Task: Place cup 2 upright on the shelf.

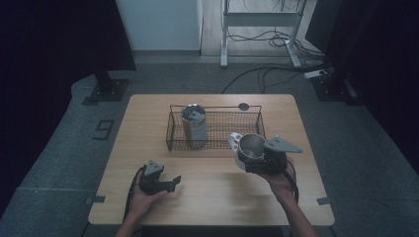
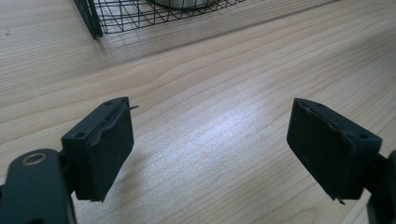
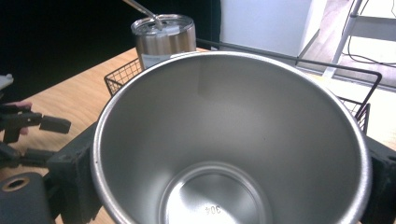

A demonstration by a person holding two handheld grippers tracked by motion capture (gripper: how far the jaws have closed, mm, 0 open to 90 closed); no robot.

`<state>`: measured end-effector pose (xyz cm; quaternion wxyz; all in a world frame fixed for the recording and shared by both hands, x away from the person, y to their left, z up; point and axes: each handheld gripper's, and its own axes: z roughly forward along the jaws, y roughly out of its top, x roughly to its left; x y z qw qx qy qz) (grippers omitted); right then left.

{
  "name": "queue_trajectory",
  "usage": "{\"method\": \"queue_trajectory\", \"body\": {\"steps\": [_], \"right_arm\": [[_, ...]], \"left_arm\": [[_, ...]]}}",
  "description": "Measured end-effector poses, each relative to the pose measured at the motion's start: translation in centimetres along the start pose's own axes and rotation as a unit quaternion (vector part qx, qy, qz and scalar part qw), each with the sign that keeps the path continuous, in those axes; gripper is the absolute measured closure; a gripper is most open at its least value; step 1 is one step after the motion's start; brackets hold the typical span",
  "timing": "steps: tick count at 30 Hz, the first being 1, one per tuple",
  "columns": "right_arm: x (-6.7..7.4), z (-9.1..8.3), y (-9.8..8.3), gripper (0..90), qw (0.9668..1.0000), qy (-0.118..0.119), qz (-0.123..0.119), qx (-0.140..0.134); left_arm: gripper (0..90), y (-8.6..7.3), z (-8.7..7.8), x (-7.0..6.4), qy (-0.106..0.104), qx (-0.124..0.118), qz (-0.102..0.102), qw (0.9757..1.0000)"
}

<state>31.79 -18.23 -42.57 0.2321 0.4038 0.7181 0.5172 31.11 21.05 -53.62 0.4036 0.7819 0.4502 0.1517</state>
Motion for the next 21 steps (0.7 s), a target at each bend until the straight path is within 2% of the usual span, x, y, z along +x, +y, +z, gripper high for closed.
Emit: {"method": "queue_trajectory", "body": {"steps": [3, 11, 21], "right_arm": [[-0.3, 0.0, 0.4, 6.5, 1.0, 0.002, 0.007, -0.001], [-0.7, 0.5, 1.2, 6.5, 1.0, -0.005, -0.001, 0.005], [-1.0, 1.3, 1.6, 6.5, 1.0, -0.001, -0.003, 0.009]], "left_arm": [[15.1, 0.0, 0.0, -0.1, -0.001, 0.0, 0.001, 1.0], [15.2, 0.0, 0.0, 0.0, -0.002, 0.0, -0.002, 1.0], [15.2, 0.0, 0.0, 0.0, -0.003, 0.001, -0.002, 1.0]]}}
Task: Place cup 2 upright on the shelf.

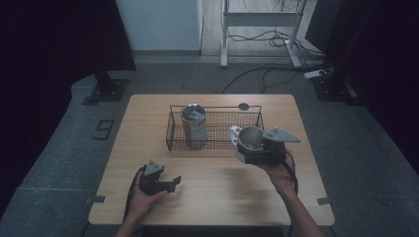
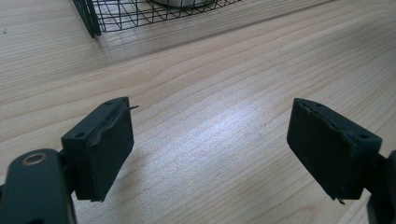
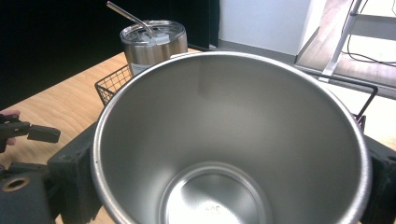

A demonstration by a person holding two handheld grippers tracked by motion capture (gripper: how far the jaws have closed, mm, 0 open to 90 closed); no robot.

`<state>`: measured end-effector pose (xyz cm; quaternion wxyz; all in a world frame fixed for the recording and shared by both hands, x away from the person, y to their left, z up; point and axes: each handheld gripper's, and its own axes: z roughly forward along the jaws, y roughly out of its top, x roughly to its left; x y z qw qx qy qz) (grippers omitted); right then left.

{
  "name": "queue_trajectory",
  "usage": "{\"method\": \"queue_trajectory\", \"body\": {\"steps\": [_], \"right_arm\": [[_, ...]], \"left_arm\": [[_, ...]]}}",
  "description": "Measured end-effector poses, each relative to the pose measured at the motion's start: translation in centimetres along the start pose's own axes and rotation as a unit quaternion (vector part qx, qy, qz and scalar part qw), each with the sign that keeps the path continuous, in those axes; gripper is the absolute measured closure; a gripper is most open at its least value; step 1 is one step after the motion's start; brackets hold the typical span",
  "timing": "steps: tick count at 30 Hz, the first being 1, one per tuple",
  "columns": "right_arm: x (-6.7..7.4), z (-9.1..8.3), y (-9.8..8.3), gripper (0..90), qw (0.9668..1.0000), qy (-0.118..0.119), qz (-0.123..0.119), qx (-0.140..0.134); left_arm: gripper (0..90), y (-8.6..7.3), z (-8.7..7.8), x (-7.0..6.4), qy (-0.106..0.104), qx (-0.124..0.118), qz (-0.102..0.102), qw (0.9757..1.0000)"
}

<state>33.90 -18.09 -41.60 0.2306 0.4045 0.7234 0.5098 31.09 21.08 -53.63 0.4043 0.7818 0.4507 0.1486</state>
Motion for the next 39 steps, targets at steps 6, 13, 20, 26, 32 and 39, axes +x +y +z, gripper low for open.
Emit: {"method": "queue_trajectory", "body": {"steps": [6, 13, 20, 26, 32, 39], "right_arm": [[-0.1, 0.2, 0.6, 6.6, 1.0, 0.001, -0.002, -0.003], [-0.3, 0.6, 1.2, 6.5, 1.0, -0.001, -0.002, -0.001], [-0.9, 1.3, 1.7, 6.5, 1.0, -0.006, -0.006, 0.005], [-1.3, 1.8, 2.2, 6.5, 0.9999, -0.01, -0.007, 0.005], [-1.6, 2.3, 2.6, 6.5, 0.9999, -0.01, -0.004, 0.004], [-1.8, 3.0, 3.0, 6.5, 0.9999, -0.011, -0.004, 0.01]], "left_arm": [[15.2, 0.0, 0.0, -0.1, 0.0, -0.002, 0.0, 1.0], [15.2, 0.0, 0.1, -0.1, -0.001, 0.002, 0.002, 1.0], [15.2, 0.0, 0.0, -0.1, -0.003, 0.001, 0.001, 1.0], [15.2, -0.1, 0.1, -0.1, -0.004, 0.001, 0.001, 1.0], [15.2, -0.1, 0.2, -0.2, -0.006, 0.003, 0.001, 1.0], [15.2, -0.1, 0.0, -0.3, -0.007, -0.001, 0.002, 1.0]]}}
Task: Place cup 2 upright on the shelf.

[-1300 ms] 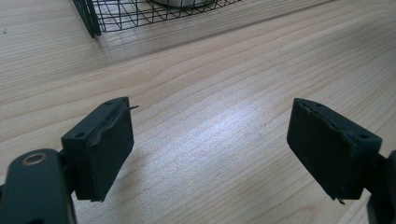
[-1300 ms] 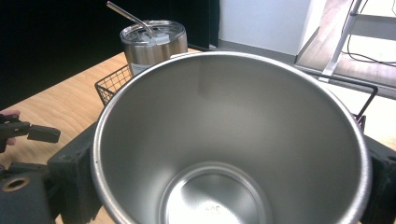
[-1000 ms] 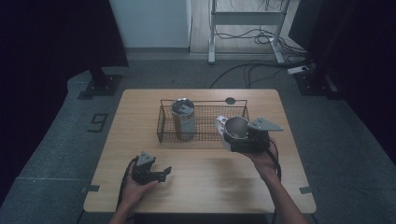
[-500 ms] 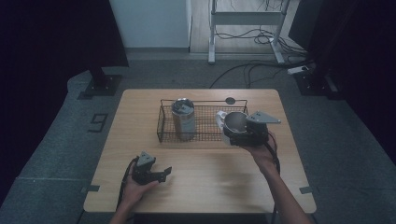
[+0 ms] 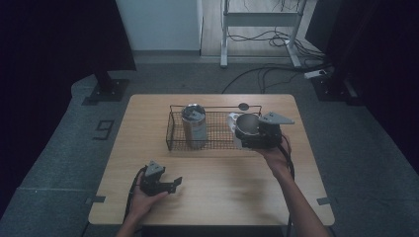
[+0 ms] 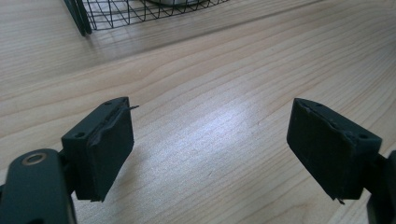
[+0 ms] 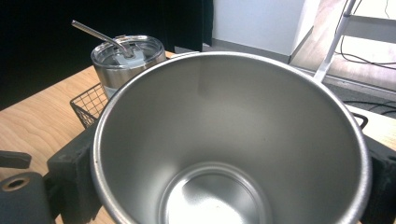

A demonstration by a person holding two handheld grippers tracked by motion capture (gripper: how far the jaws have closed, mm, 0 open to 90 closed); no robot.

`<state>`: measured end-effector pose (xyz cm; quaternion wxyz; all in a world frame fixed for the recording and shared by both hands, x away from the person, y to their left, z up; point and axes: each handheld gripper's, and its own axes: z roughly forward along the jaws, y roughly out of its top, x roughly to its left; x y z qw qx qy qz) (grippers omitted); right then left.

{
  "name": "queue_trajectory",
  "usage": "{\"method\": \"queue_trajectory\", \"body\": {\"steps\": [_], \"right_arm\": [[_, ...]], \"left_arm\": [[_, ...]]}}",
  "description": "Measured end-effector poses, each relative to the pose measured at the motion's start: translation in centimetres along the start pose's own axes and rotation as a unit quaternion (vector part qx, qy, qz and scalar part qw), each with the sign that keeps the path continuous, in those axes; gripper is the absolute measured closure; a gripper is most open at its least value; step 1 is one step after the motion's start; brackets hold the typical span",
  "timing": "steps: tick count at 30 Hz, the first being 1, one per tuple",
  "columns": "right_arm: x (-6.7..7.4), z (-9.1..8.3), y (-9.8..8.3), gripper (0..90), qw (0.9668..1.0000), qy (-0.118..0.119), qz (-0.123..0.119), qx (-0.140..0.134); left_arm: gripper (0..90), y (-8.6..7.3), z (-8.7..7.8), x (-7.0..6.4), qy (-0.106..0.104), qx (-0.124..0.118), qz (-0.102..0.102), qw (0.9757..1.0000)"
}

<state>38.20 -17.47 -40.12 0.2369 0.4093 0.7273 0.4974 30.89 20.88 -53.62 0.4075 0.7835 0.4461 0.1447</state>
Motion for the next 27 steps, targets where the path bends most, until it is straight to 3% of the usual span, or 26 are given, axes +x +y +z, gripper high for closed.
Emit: {"method": "queue_trajectory", "body": {"steps": [27], "right_arm": [[-0.9, 2.5, 2.1, 6.5, 1.0, -0.007, -0.004, 0.003]], "left_arm": [[15.2, -0.1, 0.1, 0.0, -0.001, 0.002, 0.002, 1.0]]}}
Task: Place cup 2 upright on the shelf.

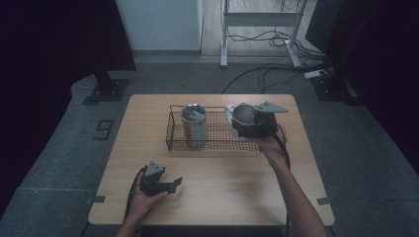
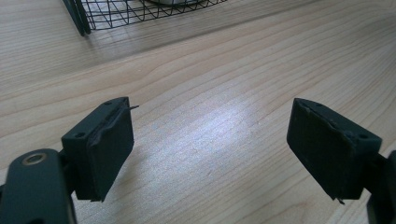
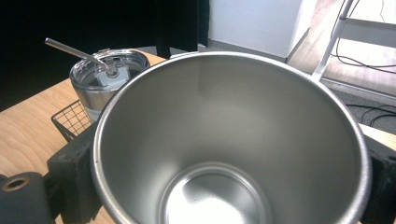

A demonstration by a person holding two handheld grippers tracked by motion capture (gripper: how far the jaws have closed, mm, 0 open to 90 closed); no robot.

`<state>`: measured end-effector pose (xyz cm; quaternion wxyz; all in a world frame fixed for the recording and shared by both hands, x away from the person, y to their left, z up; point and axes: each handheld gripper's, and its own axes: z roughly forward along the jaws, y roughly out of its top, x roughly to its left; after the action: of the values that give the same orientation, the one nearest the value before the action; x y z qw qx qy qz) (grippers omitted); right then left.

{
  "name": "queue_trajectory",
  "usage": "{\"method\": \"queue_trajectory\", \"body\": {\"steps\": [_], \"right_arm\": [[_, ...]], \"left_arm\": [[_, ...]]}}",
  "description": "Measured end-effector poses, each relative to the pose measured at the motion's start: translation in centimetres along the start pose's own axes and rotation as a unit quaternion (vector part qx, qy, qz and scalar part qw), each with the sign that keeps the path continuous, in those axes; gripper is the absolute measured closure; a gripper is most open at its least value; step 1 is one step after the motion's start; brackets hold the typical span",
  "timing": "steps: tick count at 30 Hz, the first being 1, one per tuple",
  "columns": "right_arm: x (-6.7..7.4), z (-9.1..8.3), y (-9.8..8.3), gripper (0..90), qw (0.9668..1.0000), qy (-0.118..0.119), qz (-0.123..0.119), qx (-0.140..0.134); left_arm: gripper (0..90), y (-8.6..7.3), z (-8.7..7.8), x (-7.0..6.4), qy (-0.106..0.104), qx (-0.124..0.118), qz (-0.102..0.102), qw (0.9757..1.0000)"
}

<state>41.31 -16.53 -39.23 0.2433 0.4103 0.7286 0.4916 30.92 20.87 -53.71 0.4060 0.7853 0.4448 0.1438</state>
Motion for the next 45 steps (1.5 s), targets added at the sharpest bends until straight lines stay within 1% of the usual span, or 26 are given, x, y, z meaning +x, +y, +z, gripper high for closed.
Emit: {"method": "queue_trajectory", "body": {"steps": [9, 15, 24, 31, 34, 38, 45], "right_arm": [[-0.2, 0.7, 0.5, 6.5, 1.0, -0.001, 0.0, 0.005], [-0.6, 1.4, 0.7, 6.6, 1.0, -0.005, 0.003, 0.007], [-0.8, 2.3, 1.2, 6.5, 0.9999, -0.011, 0.001, 0.012], [-1.2, 3.3, 1.3, 6.5, 0.9998, -0.011, 0.006, 0.015], [-1.2, 3.8, 1.3, 6.5, 0.9998, -0.011, 0.005, 0.017], [-1.2, 4.4, 1.4, 6.5, 0.9997, -0.014, 0.003, 0.02], [-1.6, 5.3, 1.1, 6.5, 0.9995, -0.02, 0.006, 0.026]], "left_arm": [[15.2, 0.0, 0.0, 0.0, 0.0, 0.001, 0.0, 1.0], [15.3, -0.1, 0.0, 0.1, 0.002, 0.0, 0.001, 1.0], [15.3, 0.0, -0.1, 0.0, 0.0, -0.003, -0.001, 1.0], [15.3, 0.0, -0.1, 0.1, 0.002, -0.004, -0.003, 1.0], [15.3, 0.0, -0.2, 0.2, 0.002, -0.004, -0.003, 1.0], [15.3, 0.0, -0.2, 0.3, 0.002, -0.005, -0.006, 1.0], [15.3, 0.0, -0.3, 0.3, 0.001, -0.006, -0.005, 1.0]]}}
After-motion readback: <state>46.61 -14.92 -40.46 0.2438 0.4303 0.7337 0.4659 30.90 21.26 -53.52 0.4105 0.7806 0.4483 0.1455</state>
